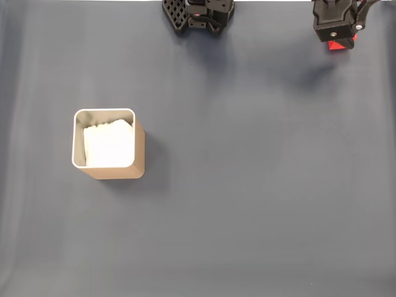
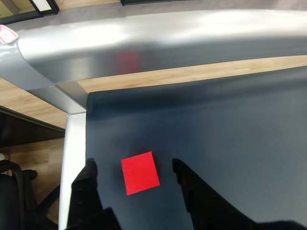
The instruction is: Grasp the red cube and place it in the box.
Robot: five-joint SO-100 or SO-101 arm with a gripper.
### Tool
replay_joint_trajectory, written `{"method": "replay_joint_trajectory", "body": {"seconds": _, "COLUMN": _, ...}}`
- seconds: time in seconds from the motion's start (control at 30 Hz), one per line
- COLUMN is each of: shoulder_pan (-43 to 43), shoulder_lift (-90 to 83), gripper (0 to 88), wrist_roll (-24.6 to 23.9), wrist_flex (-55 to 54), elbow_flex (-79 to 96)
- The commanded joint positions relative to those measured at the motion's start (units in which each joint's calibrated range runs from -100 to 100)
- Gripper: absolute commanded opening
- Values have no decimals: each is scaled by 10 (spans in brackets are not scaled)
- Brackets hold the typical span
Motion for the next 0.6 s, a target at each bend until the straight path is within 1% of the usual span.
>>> {"method": "replay_joint_trajectory", "body": {"seconds": 0.0, "shoulder_pan": -4, "shoulder_lift": 2, "gripper": 304, "wrist_roll": -2, "wrist_flex": 9, "elbow_flex": -30}}
{"method": "replay_joint_trajectory", "body": {"seconds": 0.1, "shoulder_pan": -4, "shoulder_lift": 6, "gripper": 280, "wrist_roll": -1, "wrist_flex": 10, "elbow_flex": -31}}
{"method": "replay_joint_trajectory", "body": {"seconds": 0.4, "shoulder_pan": -4, "shoulder_lift": 14, "gripper": 278, "wrist_roll": -1, "wrist_flex": 12, "elbow_flex": -38}}
{"method": "replay_joint_trajectory", "body": {"seconds": 0.57, "shoulder_pan": -4, "shoulder_lift": 19, "gripper": 243, "wrist_roll": 2, "wrist_flex": 19, "elbow_flex": -44}}
